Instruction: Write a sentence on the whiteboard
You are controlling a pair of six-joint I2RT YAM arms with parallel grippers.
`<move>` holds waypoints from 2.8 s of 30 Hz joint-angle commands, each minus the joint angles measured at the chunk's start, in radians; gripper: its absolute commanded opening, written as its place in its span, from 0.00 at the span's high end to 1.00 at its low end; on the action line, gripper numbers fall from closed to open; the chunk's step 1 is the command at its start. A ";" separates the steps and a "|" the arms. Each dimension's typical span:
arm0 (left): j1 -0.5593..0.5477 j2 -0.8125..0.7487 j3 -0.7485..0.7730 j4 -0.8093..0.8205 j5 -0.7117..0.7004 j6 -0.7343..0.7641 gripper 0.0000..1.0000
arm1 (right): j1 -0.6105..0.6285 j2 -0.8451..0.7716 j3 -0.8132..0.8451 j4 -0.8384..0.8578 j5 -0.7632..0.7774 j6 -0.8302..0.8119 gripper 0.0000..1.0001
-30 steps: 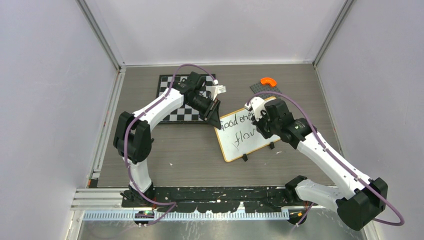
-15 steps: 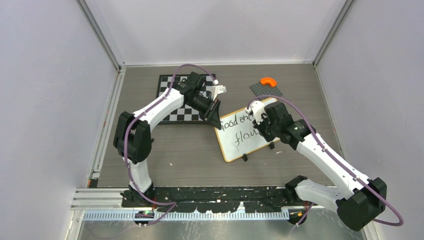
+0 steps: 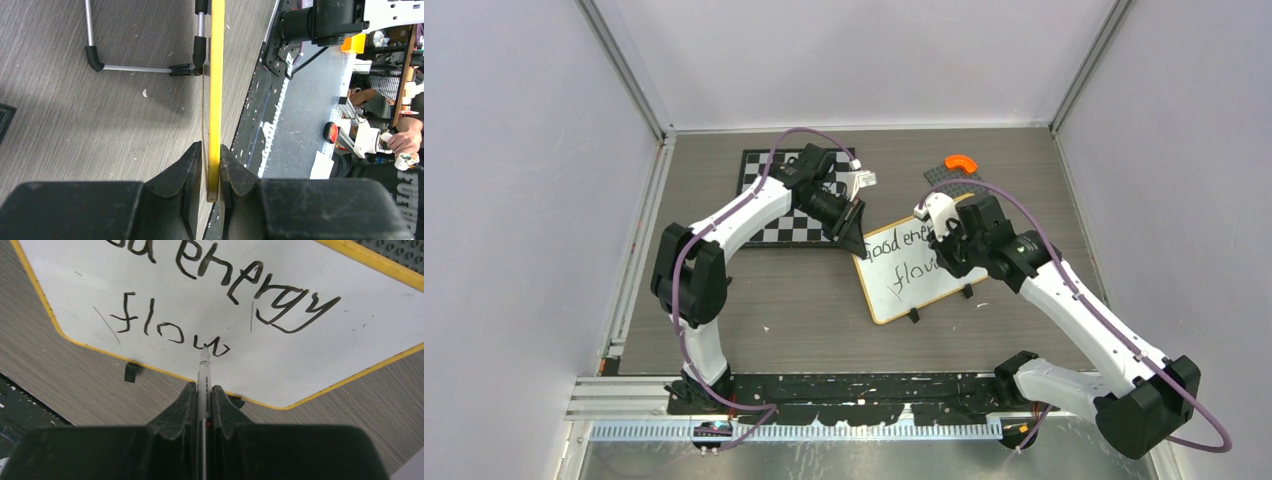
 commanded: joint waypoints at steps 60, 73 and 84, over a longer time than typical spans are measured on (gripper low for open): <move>-0.012 0.002 0.011 0.002 0.021 0.024 0.81 | -0.098 0.002 -0.054 0.051 0.127 0.043 1.00; -0.011 0.002 0.014 0.001 0.019 0.025 0.81 | -0.093 0.041 -0.046 0.033 0.004 0.048 1.00; -0.012 0.001 0.014 0.000 0.022 0.027 0.81 | -0.093 -0.039 -0.031 -0.032 -0.052 0.053 1.00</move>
